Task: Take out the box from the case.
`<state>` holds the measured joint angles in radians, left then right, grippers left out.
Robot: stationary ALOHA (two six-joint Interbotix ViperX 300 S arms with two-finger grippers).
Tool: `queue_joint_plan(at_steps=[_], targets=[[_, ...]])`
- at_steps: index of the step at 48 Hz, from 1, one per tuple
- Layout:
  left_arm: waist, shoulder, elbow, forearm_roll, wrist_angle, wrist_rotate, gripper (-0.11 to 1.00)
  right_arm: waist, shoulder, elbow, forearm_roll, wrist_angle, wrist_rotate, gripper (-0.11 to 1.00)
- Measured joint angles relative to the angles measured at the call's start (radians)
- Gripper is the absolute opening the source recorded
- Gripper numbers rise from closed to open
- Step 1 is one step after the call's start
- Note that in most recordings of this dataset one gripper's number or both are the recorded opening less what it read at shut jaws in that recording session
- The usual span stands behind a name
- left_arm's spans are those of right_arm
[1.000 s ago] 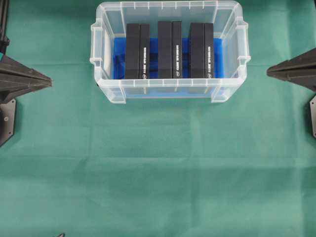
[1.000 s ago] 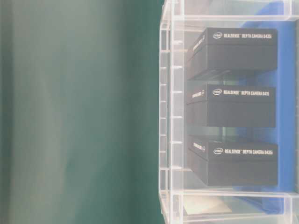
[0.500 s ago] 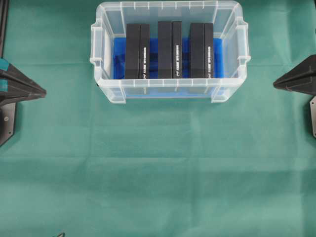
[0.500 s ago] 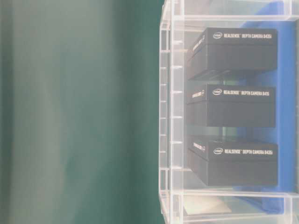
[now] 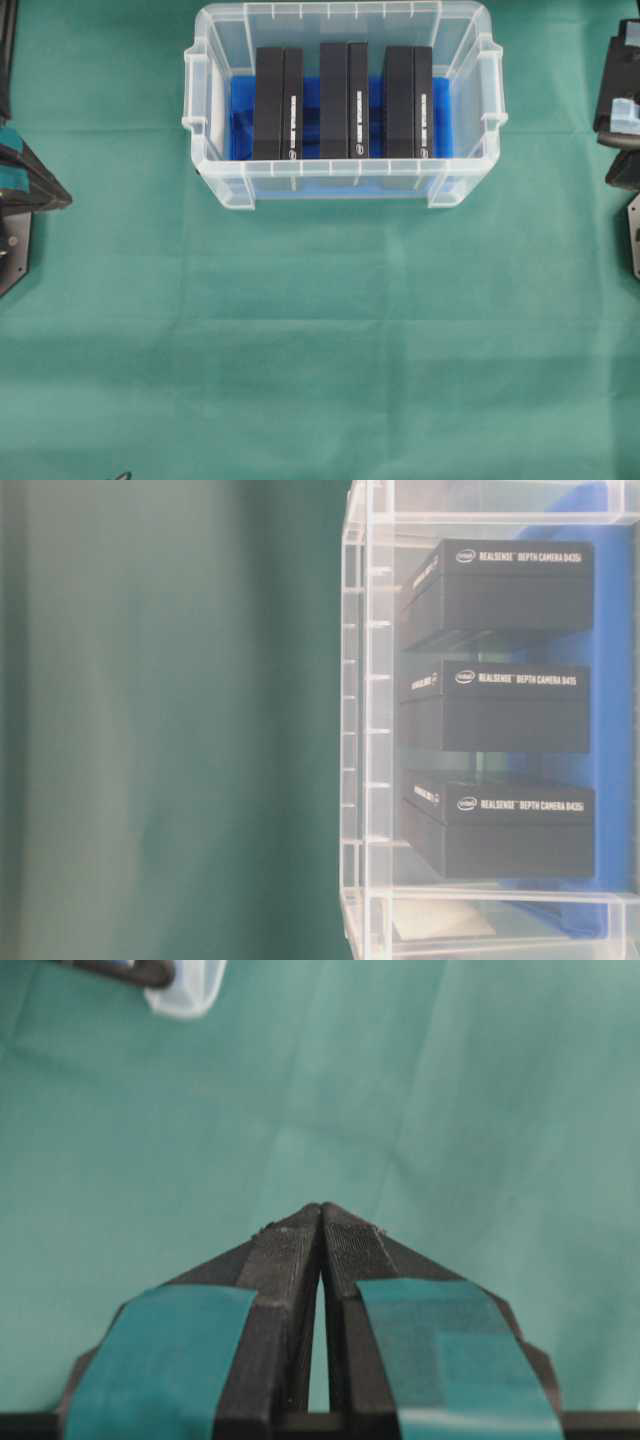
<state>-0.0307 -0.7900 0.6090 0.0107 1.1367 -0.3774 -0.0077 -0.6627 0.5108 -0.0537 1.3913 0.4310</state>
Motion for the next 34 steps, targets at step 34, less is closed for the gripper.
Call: queue_joint_plan(at_steps=[34], targets=[[0.009, 0.015, -0.048, 0.003, 0.054, -0.535, 0.01, -0.003, 0.066, -0.015, -0.014, 0.029, 0.589, 0.0]])
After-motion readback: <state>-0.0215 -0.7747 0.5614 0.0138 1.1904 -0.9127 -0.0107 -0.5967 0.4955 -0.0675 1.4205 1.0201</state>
